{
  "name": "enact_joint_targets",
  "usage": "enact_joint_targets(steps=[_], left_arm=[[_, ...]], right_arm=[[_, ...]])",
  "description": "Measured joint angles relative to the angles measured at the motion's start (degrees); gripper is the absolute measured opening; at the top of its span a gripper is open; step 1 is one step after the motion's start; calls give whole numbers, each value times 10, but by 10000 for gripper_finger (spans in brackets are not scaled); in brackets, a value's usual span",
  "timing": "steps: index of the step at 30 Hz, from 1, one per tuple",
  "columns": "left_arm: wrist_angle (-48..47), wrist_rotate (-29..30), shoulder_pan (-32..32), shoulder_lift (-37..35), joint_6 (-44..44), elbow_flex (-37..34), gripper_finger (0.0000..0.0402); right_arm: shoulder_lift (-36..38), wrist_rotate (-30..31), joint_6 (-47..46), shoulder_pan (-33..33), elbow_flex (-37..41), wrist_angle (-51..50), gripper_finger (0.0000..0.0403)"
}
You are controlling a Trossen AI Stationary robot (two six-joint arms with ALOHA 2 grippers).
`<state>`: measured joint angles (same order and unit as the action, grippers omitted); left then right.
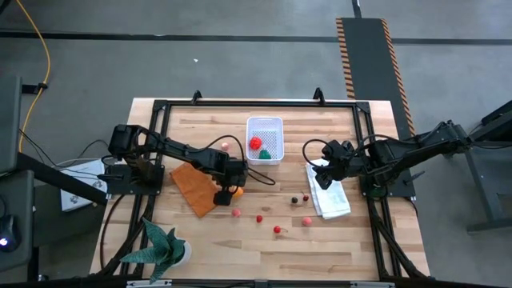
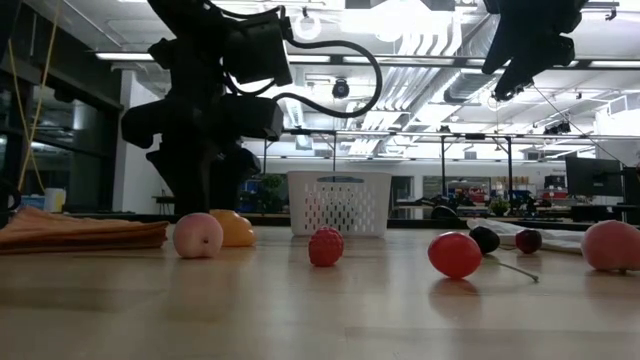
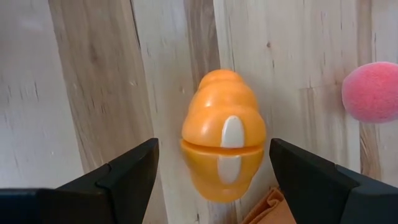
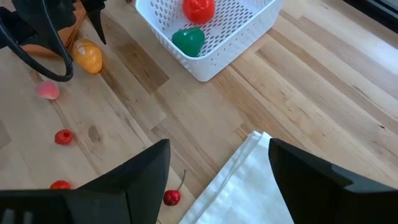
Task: Pick and placing Produce into tupperware
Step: Put the croissant into the white bin
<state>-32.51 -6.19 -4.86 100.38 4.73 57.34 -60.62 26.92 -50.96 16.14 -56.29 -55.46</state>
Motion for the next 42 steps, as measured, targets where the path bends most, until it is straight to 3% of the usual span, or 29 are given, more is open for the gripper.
enact_joint_targets(steps=[31, 42], left_arm=[[-2, -20, 0, 0, 36, 0, 294], [-2, 2, 0, 0, 25, 0, 294]], right_arm=[[0, 9, 0, 0, 0, 0, 263], [0, 15, 0, 0, 0, 0, 263]])
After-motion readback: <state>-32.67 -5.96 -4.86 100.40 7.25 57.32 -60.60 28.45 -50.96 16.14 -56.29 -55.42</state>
